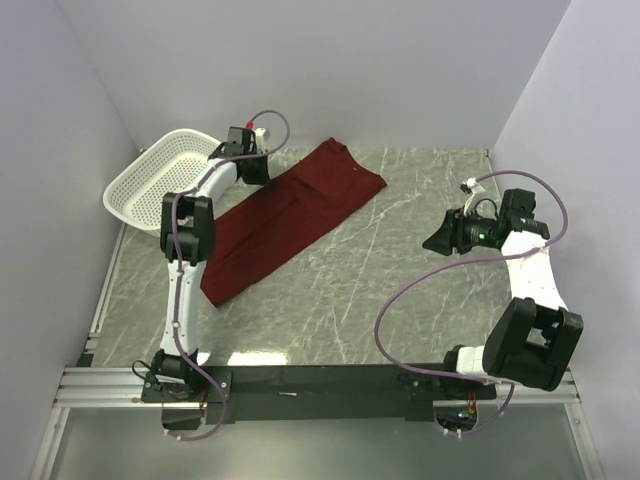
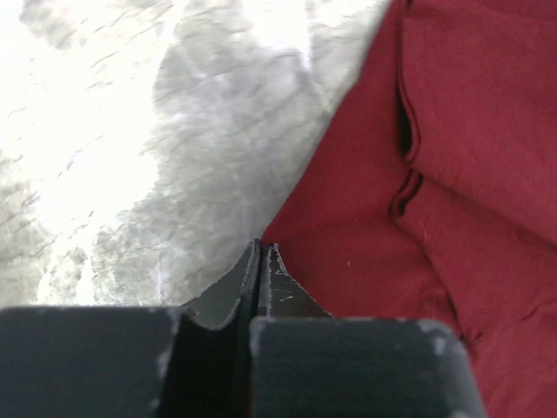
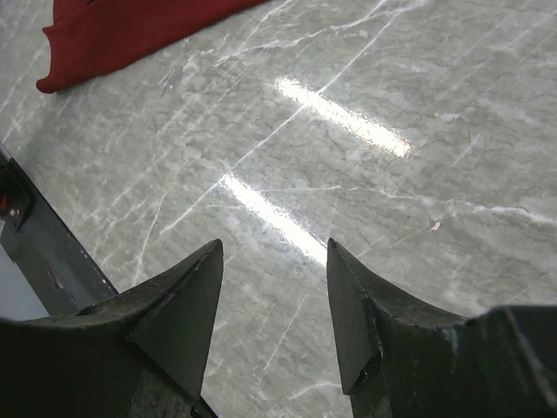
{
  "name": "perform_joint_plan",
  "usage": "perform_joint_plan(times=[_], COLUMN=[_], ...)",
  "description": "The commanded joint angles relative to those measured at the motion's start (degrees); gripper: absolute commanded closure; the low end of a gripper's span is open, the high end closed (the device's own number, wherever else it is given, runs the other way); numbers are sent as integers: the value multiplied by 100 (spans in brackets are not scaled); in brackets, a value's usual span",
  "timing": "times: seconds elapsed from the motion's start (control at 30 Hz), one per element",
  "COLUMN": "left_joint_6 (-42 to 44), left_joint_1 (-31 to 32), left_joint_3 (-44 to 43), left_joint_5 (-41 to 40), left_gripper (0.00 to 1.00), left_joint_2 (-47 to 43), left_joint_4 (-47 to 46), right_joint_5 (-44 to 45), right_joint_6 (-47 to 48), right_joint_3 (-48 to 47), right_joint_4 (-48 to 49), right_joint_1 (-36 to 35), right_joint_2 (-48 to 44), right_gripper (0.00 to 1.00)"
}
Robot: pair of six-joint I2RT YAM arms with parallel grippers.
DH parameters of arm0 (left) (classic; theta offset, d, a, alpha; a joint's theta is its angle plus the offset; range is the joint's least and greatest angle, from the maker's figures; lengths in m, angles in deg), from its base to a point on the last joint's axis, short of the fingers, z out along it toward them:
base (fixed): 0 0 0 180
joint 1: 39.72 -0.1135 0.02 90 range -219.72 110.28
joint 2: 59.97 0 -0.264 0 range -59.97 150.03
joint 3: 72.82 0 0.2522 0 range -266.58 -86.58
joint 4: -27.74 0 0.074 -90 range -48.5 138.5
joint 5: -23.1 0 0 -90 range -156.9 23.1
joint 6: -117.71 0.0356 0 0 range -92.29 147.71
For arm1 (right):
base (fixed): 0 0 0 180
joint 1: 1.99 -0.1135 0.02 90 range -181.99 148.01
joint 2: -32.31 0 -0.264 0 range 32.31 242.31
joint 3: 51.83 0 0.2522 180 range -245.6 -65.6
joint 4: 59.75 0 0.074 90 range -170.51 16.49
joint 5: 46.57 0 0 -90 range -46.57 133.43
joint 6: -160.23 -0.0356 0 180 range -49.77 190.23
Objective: Fold and stack the t-shirts
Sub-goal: Fold the tshirt
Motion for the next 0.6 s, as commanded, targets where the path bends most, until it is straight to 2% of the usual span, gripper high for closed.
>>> perform_joint_plan(times=[0.0, 0.03, 0.13, 0.23, 0.33, 0.47, 0.5, 0.53, 0.57], left_joint_6=[-548, -583, -705, -785, -750, -583, -548, -513, -504], left_joint_1=[134, 143, 187, 222, 248, 240, 240, 240, 231], left_joint_3=[125, 152, 170, 73, 283, 1327, 1826, 2092, 2347], left_joint_5=[-115, 156, 499, 633, 572, 177, -111, -201, -298], left_gripper=[90, 71, 45, 37, 35, 33, 33, 31, 30], left_joint_2=[-204, -257, -485, -740, -1232, -2355, -2898, -3190, -3454], left_joint_4=[-419, -507, -789, -842, -824, -1000, -1035, -1192, -1254], right_joint_5=[-204, -204, -64, 243, 489, 656, 796, 1215, 1507], right_joint_6=[300, 440, 896, 1449, 2011, 3041, 3182, 3288, 3324], right_joint_3=[-75, -76, -242, -426, -655, -533, -480, -410, -418], right_joint_4=[-203, -282, -527, -800, -810, -363, -170, 310, 524], right_joint_1=[18, -17, -350, -1061, -1853, -3222, -3504, -4133, -4444], right_joint_2=[72, 89, 160, 247, 274, 187, 169, 177, 221], right_gripper=[41, 41, 40, 39, 38, 35, 33, 33, 33])
